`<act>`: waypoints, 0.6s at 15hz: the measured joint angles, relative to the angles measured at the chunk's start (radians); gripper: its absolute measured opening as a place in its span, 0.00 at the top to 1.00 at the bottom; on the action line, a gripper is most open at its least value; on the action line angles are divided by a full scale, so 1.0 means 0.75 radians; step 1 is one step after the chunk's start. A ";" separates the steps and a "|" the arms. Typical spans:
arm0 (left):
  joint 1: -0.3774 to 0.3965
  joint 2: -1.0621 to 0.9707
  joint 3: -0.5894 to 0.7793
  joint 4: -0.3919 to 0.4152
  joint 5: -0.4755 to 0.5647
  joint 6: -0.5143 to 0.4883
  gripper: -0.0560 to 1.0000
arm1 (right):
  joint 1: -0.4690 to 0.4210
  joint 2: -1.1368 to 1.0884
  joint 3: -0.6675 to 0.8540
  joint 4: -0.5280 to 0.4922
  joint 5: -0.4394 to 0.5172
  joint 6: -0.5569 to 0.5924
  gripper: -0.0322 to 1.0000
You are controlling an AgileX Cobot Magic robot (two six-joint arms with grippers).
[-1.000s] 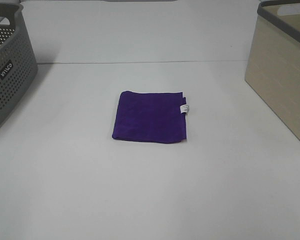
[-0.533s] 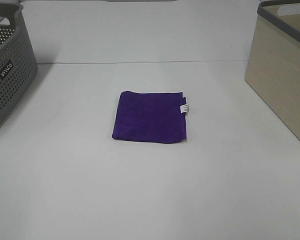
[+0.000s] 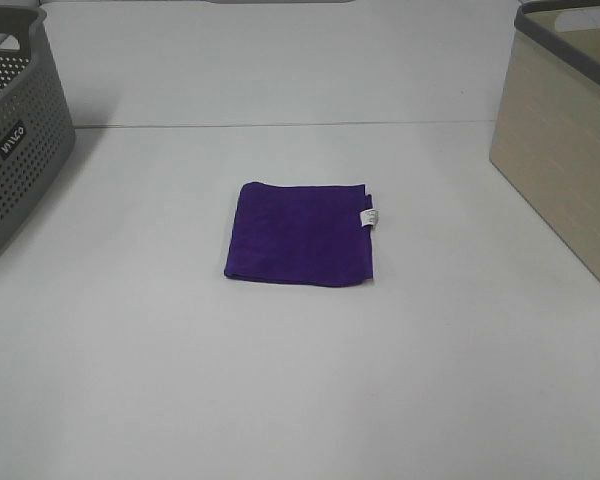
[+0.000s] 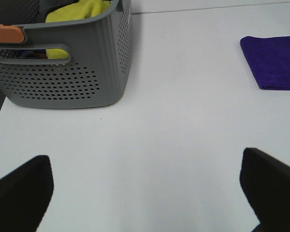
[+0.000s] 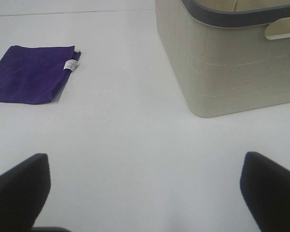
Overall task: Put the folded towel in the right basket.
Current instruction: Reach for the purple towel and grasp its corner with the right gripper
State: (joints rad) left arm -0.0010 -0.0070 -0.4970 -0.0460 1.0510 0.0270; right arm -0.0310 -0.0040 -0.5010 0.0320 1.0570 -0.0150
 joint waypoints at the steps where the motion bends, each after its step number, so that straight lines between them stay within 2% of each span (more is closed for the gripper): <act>1: 0.000 0.000 0.000 0.000 0.000 0.000 0.01 | 0.000 0.000 0.000 0.000 0.000 0.000 0.03; 9: 0.000 0.000 0.000 -0.001 0.000 0.000 0.01 | 0.000 0.000 0.000 0.000 0.000 0.000 0.03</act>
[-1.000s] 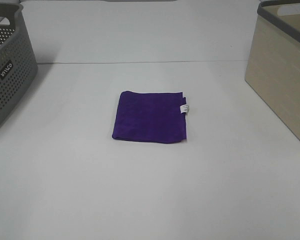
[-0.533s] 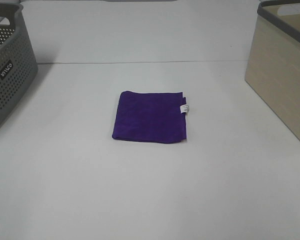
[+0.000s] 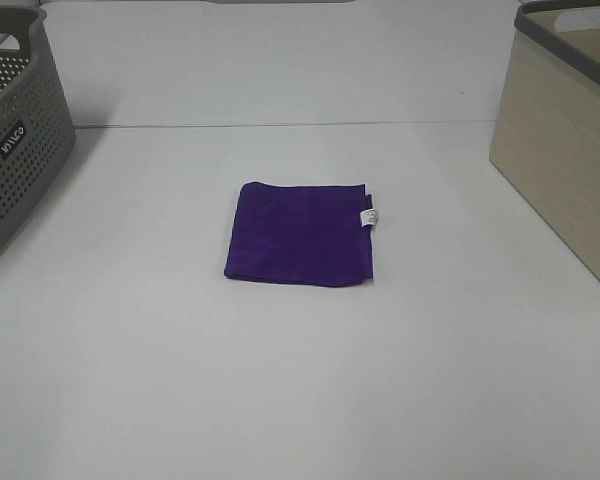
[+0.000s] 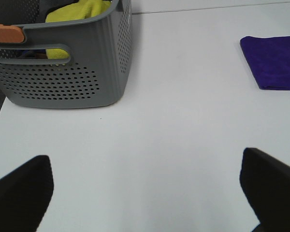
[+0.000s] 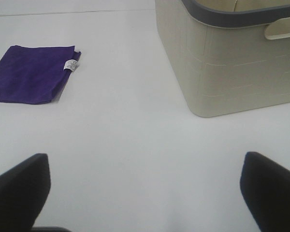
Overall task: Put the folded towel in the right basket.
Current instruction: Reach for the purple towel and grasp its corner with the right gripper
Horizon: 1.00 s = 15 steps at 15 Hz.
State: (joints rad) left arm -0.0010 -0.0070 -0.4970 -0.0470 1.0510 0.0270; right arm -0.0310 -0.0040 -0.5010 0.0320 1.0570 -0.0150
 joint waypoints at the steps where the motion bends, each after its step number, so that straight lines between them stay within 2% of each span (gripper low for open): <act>1: 0.001 0.000 0.000 0.000 0.000 0.000 0.01 | 0.000 0.000 0.000 0.000 0.000 0.000 0.03; 5: 0.000 0.000 0.000 0.000 0.000 0.000 0.01 | 0.000 0.017 -0.009 -0.001 0.001 0.000 0.03; 6: 0.000 0.000 0.000 0.000 0.000 0.000 0.01 | 0.000 0.105 -0.047 0.003 0.009 0.000 0.03; 8: 0.001 0.000 0.000 0.000 0.000 0.000 0.01 | 0.000 0.417 -0.211 0.051 0.079 0.000 0.03; 9: 0.000 0.000 0.000 0.000 0.000 0.000 0.01 | 0.000 0.699 -0.380 0.127 0.132 0.000 0.03; 13: 0.000 0.000 0.000 0.000 0.000 0.000 0.01 | 0.000 1.312 -0.776 0.189 0.135 -0.032 0.03; 15: 0.001 0.000 0.000 0.000 0.000 0.000 0.01 | 0.011 1.580 -0.931 0.281 0.117 -0.035 0.03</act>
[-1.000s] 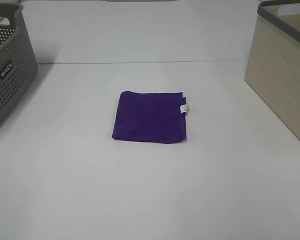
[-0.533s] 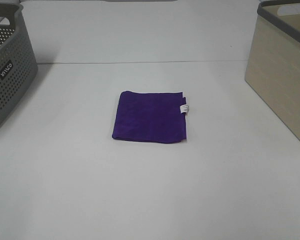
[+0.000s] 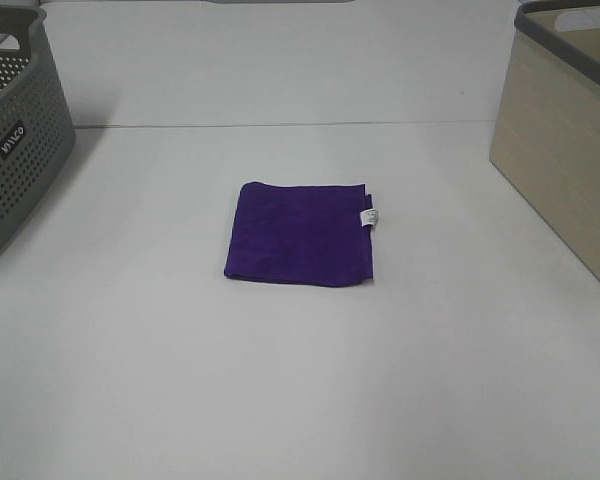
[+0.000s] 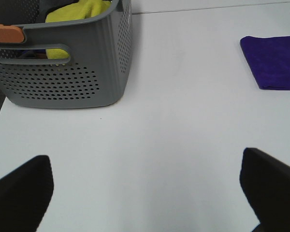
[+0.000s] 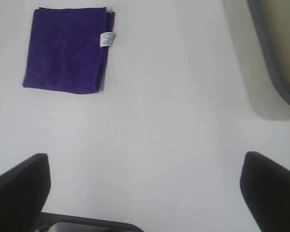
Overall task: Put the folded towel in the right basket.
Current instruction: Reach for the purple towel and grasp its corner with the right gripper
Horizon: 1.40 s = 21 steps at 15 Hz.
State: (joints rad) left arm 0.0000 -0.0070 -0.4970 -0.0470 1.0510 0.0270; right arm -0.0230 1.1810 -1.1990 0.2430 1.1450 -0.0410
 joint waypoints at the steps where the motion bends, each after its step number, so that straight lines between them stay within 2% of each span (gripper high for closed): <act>1: -0.001 0.000 0.000 0.000 0.000 0.003 0.01 | 0.045 0.137 -0.068 0.061 -0.033 -0.001 0.03; 2: -0.001 0.000 0.000 0.000 0.000 0.004 0.01 | 0.080 0.192 -0.095 0.088 -0.051 -0.001 0.03; 4: -0.001 0.000 0.000 0.000 0.000 0.011 0.01 | 0.208 0.483 -0.224 0.160 -0.113 0.000 0.03; 5: -0.001 0.000 0.000 0.000 0.000 0.011 0.01 | 0.283 0.725 -0.349 0.200 -0.117 0.003 0.03; 6: -0.001 0.000 0.000 0.000 0.000 0.011 0.01 | 0.303 0.821 -0.396 0.205 -0.128 0.003 0.03; 12: 0.000 0.000 0.000 0.005 0.000 0.011 0.01 | 0.315 1.048 -0.460 0.252 -0.219 0.004 0.03; 14: 0.000 0.000 0.000 0.013 0.000 0.011 0.01 | 0.315 1.165 -0.468 0.279 -0.329 0.000 0.03; 21: -0.001 0.000 0.000 0.023 0.000 0.011 0.01 | 0.315 1.425 -0.468 0.359 -0.469 -0.121 0.03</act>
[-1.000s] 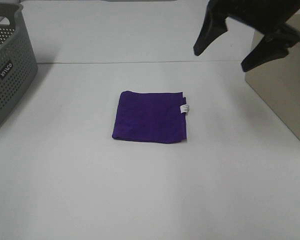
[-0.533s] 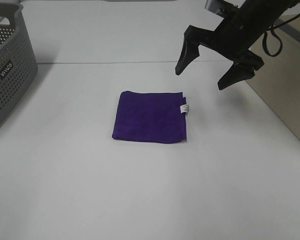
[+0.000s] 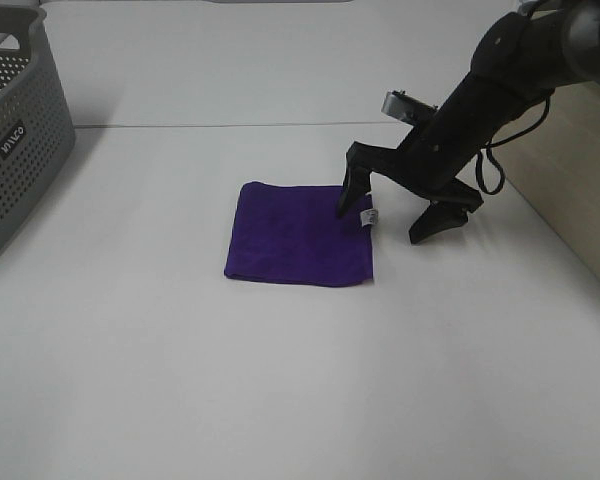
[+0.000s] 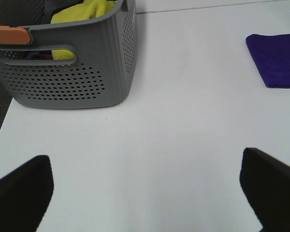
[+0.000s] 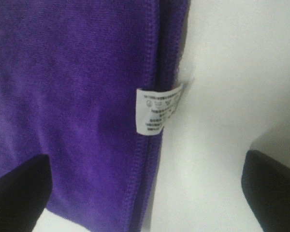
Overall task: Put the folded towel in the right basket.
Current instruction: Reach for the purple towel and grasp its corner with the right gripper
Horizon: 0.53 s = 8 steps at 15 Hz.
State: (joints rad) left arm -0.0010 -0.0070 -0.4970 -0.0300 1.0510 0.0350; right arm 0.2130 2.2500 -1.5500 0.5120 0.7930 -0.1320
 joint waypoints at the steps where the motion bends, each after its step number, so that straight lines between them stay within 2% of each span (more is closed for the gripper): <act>1: 0.001 0.000 0.000 0.001 0.000 0.000 0.01 | 0.000 0.005 0.000 0.009 -0.024 -0.009 0.03; 8: 0.001 0.000 0.000 0.003 0.000 0.000 0.01 | 0.007 0.051 -0.025 0.060 -0.057 -0.008 0.05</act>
State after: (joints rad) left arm 0.0000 -0.0070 -0.4970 -0.0280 1.0510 0.0350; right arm 0.2180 2.2880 -1.5690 0.5570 0.7500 -0.1380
